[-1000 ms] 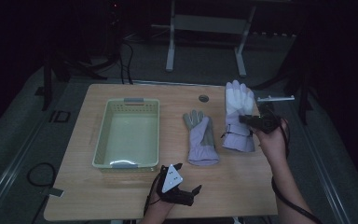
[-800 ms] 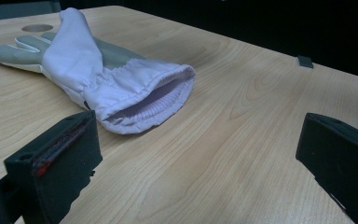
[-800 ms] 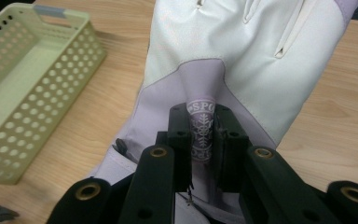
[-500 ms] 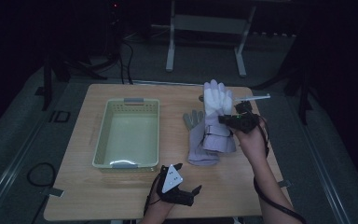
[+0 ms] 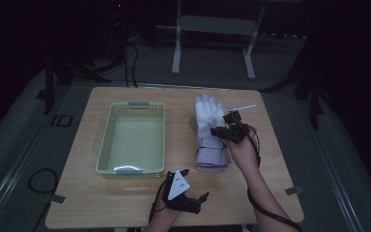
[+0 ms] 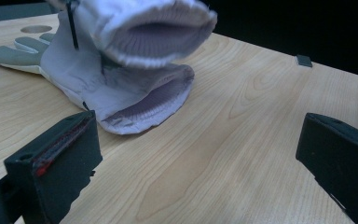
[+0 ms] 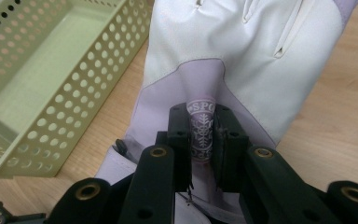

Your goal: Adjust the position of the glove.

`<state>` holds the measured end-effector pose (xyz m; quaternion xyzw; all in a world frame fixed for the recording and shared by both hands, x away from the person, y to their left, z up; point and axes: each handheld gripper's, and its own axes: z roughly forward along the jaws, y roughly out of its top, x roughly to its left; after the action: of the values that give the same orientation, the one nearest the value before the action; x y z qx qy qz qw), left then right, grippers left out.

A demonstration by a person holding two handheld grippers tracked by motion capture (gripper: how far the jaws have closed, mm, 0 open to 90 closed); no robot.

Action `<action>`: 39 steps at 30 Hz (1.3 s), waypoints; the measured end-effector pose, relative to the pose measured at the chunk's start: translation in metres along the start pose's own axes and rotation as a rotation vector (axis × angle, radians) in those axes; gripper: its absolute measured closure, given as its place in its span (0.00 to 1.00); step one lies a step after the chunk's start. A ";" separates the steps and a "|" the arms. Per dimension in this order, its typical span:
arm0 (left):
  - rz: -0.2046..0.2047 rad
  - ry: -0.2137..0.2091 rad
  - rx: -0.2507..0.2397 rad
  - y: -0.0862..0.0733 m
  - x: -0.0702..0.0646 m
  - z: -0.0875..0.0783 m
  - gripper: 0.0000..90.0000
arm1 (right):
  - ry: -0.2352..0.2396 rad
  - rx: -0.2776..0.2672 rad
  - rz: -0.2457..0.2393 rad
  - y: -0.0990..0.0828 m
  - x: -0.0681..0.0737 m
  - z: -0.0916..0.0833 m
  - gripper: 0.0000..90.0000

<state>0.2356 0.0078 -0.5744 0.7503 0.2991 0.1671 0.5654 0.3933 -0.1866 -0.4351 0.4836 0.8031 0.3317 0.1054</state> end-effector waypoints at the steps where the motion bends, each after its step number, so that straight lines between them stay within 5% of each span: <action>1: 0.000 0.000 0.000 0.000 0.000 0.000 0.00 | -0.007 0.003 -0.004 -0.001 0.001 0.002 0.88; 17: -0.003 -0.003 -0.002 0.000 0.000 0.000 0.00 | -0.035 0.091 0.059 -0.011 -0.017 0.041 0.88; 28: 0.003 -0.004 -0.001 0.000 0.000 0.000 0.00 | -0.038 0.122 0.050 -0.016 -0.021 0.056 0.86; 35: 0.002 -0.005 -0.001 0.000 0.000 0.000 0.00 | -0.015 0.100 0.018 -0.015 -0.021 0.049 0.69; 39: 0.001 -0.001 0.001 0.000 0.000 0.000 0.00 | 0.018 0.035 -0.013 -0.016 -0.023 0.034 0.48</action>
<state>0.2355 0.0077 -0.5744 0.7509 0.2984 0.1669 0.5650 0.4103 -0.1971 -0.4744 0.4770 0.8129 0.3212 0.0920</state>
